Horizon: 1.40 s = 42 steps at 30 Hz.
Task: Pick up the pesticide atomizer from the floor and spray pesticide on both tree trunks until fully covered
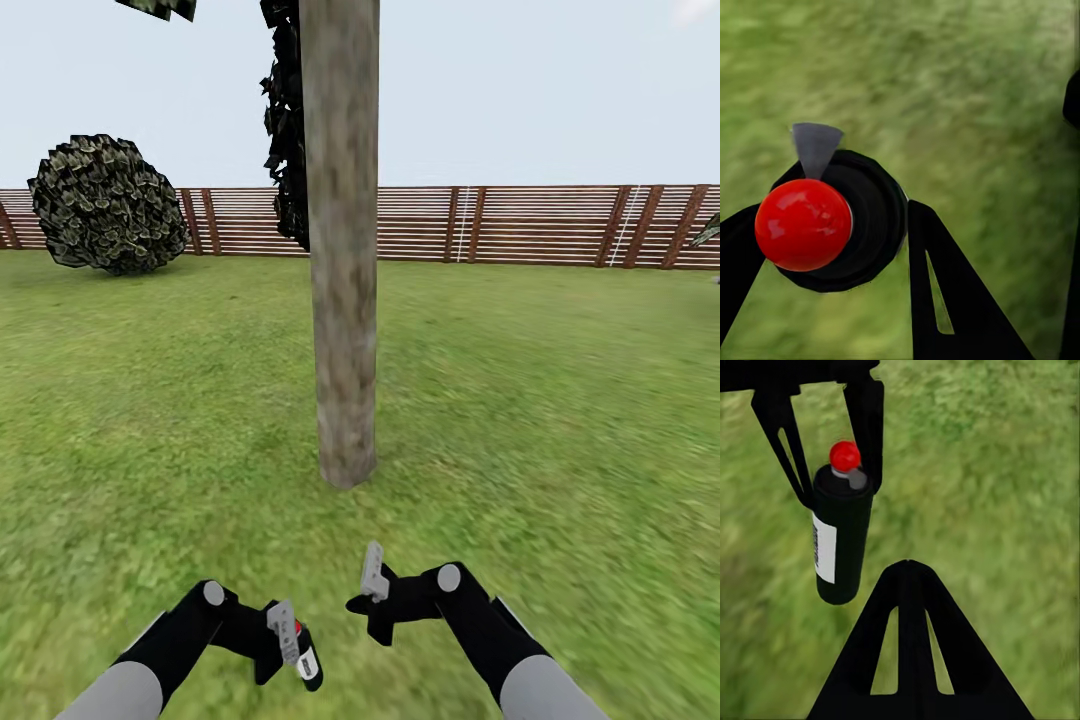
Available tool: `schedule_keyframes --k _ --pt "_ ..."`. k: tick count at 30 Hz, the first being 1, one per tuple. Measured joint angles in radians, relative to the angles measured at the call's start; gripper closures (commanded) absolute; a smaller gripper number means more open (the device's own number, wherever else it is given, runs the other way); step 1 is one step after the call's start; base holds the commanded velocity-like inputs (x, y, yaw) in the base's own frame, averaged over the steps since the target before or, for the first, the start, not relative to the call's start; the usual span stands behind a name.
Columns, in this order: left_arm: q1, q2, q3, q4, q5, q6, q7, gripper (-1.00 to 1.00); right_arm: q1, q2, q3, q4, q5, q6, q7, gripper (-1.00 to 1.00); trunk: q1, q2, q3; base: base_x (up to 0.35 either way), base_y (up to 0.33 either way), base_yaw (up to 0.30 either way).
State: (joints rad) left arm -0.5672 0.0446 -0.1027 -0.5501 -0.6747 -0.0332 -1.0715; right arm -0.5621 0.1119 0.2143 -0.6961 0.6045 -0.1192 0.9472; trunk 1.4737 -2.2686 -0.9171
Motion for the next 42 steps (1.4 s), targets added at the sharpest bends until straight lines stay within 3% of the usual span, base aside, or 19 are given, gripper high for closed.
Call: schedule_keyframes --k 13,16,19,29,42 --pt "-0.006 -0.031 0.000 -0.043 -0.001 0.002 0.003 1.00 0.000 0.007 0.000 -0.001 0.000 0.000 0.000 1.00 0.000 0.000 0.000 0.000 0.000 0.000" --pt "-0.006 -0.060 -0.002 -0.044 -0.080 0.014 0.009 1.00 0.000 0.008 0.000 -0.001 0.000 0.000 0.000 1.00 0.000 0.000 0.000 0.000 0.000 0.000" --pt "-0.006 -0.069 -0.001 -0.044 -0.109 0.018 0.013 1.00 0.000 0.007 0.000 -0.001 0.000 0.000 0.000 1.00 0.000 0.000 0.000 0.000 0.000 0.000" --pt "-0.006 -0.098 -0.002 -0.059 -0.117 0.019 0.012 1.00 0.000 0.008 0.000 -0.001 0.002 0.000 -0.001 1.00 0.000 0.000 0.000 0.000 0.000 0.000" --pt "-0.007 -0.109 -0.002 -0.065 -0.116 0.019 0.012 1.00 0.000 0.008 0.000 -0.001 0.002 0.000 -0.001 1.00 0.000 0.000 0.000 0.000 0.000 0.000"
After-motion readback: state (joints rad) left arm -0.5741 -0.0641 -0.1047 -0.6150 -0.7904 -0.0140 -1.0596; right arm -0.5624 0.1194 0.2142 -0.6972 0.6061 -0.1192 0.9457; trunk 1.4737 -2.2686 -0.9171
